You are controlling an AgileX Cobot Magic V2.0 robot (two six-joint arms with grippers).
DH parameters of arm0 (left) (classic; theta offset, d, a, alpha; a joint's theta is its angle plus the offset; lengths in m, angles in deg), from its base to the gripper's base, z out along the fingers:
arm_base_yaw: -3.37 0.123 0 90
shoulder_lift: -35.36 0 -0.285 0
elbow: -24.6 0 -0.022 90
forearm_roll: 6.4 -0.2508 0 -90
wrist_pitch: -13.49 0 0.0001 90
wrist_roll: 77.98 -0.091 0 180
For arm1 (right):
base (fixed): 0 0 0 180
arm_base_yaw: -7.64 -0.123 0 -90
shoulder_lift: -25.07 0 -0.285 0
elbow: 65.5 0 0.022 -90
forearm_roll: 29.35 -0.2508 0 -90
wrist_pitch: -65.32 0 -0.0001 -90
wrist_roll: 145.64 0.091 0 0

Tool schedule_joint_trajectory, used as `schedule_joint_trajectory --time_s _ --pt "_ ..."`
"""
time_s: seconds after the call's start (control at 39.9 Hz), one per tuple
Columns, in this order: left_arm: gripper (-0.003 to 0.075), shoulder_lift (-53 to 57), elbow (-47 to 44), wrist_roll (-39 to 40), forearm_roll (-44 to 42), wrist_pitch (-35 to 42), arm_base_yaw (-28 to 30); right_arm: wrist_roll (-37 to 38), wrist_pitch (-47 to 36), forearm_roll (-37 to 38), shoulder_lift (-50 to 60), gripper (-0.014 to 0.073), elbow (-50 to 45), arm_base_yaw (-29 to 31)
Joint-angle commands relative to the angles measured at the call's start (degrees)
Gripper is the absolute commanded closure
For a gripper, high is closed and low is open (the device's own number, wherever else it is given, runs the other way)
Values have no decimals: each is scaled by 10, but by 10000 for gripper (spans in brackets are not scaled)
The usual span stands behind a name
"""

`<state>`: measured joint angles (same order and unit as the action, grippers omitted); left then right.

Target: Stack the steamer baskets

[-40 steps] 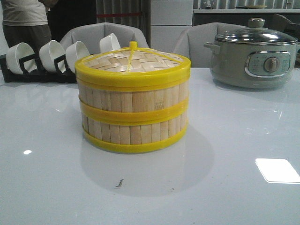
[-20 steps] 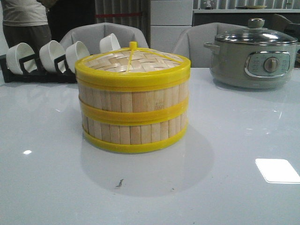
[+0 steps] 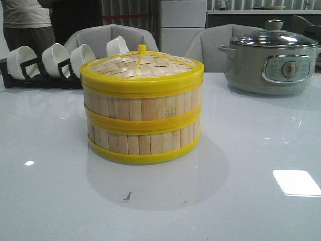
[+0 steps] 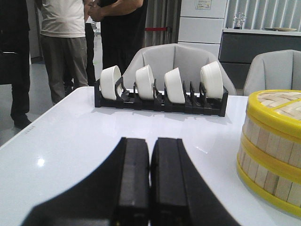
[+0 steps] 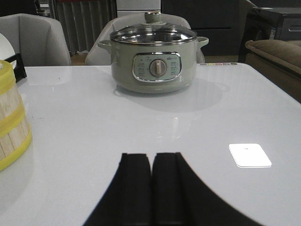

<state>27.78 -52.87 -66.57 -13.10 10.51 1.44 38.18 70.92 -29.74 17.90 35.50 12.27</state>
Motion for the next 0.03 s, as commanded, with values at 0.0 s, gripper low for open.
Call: schedule_joint_trajectory --time_s 0.0 --pt "633 7 -2 1 0 45 -4 1 -46 4 11 524 9 0"
